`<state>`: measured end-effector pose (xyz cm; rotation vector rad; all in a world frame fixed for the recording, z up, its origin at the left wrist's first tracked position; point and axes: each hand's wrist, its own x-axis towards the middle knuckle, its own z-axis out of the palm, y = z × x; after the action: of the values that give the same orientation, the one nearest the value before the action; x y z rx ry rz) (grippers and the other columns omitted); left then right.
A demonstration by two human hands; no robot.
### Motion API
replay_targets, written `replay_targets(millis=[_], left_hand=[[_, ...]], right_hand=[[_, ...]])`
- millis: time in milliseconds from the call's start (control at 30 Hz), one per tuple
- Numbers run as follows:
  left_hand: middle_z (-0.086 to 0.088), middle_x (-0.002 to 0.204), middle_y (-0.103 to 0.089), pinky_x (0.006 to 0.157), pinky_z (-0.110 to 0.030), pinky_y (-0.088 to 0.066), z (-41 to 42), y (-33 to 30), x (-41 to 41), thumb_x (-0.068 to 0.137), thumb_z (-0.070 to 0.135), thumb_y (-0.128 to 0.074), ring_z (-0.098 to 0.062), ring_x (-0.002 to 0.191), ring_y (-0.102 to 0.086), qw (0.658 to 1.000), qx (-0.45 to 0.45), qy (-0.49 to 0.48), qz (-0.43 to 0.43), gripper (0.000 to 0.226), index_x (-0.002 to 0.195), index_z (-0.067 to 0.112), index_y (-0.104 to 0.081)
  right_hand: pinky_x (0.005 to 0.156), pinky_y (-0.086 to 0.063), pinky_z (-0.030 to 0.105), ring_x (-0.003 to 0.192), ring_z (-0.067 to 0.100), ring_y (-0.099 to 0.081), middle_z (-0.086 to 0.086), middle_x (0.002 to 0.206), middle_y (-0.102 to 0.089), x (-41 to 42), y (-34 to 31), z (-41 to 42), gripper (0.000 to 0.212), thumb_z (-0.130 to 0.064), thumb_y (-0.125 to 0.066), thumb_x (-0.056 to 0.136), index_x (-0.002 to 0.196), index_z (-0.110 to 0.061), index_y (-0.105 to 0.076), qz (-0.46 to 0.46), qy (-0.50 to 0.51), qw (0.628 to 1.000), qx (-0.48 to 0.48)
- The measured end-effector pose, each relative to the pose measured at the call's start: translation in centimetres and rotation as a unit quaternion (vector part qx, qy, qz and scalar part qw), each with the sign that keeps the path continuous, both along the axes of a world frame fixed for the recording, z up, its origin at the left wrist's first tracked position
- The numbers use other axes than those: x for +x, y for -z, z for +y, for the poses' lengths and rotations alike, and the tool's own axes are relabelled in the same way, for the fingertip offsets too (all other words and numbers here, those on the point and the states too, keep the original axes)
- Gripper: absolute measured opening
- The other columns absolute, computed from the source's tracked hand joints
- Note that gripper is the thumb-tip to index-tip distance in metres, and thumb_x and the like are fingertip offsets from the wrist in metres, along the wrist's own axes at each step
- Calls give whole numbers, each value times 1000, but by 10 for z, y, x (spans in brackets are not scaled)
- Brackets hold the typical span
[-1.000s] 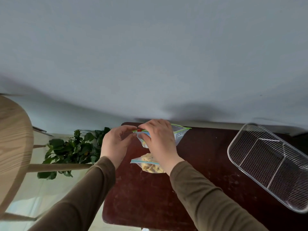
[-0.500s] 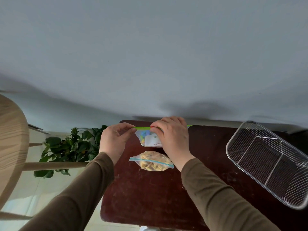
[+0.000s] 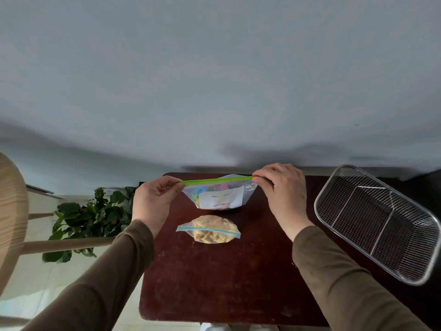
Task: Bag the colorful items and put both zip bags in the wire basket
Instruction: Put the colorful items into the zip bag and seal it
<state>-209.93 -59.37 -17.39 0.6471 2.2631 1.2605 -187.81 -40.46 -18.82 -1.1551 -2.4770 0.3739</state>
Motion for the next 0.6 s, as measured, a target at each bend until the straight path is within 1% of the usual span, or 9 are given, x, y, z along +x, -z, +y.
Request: replay_targets(millis=[100, 167, 267, 333, 400, 433, 467, 500, 600], left_hand=[[0, 75, -77, 69, -28, -52, 1, 1, 1, 85, 24, -80, -10, 68, -65, 1000, -1, -3, 2, 7, 79, 27, -80], [-1, 76, -77, 71, -31, -54, 2, 3, 1, 85, 25, -80, -13, 69, -66, 1000, 2, -6, -8, 6, 80, 28, -80], [0, 78, -78, 78, -39, -57, 2, 4, 1, 85, 26, -80, -23, 77, -72, 1000, 4, -7, -12, 1, 84, 26, -81], [2, 85, -79, 82, -36, -59, 2, 3, 1, 85, 25, -80, -22, 85, -74, 1000, 8, -1, -18, 7, 91, 27, -81], [-1, 92, -78, 84, -30, -57, 1, 2, 1, 85, 23, -80, -17, 89, -73, 999, 11, 8, -32, 18, 103, 26, -79], [-2, 93, -78, 84, -29, -57, 1, 2, 1, 85, 23, -80, -15, 88, -72, 999, 8, 15, -35, 22, 106, 26, -79], [-3, 92, -78, 83, -29, -57, 1, 2, 1, 85, 22, -80, -15, 86, -71, 999, 3, 23, -34, 22, 107, 25, -79], [-3, 91, -78, 81, -30, -57, 3, 2, 3, 86, 22, -80, -15, 84, -70, 999, -2, 28, -28, 19, 104, 24, -80], [3, 79, -77, 75, -30, -53, 8, 1, 5, 86, 20, -79, -13, 74, -66, 1000, -14, 16, -6, 6, 87, 25, -80]], right_hand=[[83, -39, 35, 91, 18, -59, -13, 90, -68, 8, 1, 5, 16, -44, -61, 90, 93, -35, -74, 0, 4, 1000, 3], [81, -39, 35, 89, 18, -58, -12, 89, -68, 9, 1, 5, 17, -44, -60, 90, 94, -34, -74, 0, 6, 1000, 4], [78, -43, 36, 87, 19, -59, -11, 89, -69, 9, 0, 5, 17, -43, -62, 90, 94, -32, -75, 12, 4, 1000, -6], [79, -47, 37, 89, 19, -60, -9, 95, -71, 8, 1, 5, 21, -41, -65, 88, 101, -27, -75, 46, -4, 998, -44], [85, -47, 35, 97, 17, -58, -6, 107, -70, 7, 1, 5, 34, -41, -68, 86, 115, -23, -72, 71, -14, 991, -109], [87, -46, 33, 101, 16, -56, -6, 111, -69, 7, 2, 5, 38, -42, -68, 86, 119, -23, -70, 76, -16, 988, -134], [87, -45, 31, 103, 15, -55, -6, 112, -68, 7, 3, 5, 37, -41, -68, 86, 118, -24, -69, 78, -17, 986, -149], [86, -44, 31, 102, 15, -54, -7, 109, -68, 8, 4, 5, 32, -40, -68, 86, 114, -25, -71, 79, -17, 984, -155], [80, -45, 33, 93, 14, -54, -8, 97, -69, 8, 5, 4, 15, -33, -68, 87, 97, -24, -74, 95, -9, 984, -150]])
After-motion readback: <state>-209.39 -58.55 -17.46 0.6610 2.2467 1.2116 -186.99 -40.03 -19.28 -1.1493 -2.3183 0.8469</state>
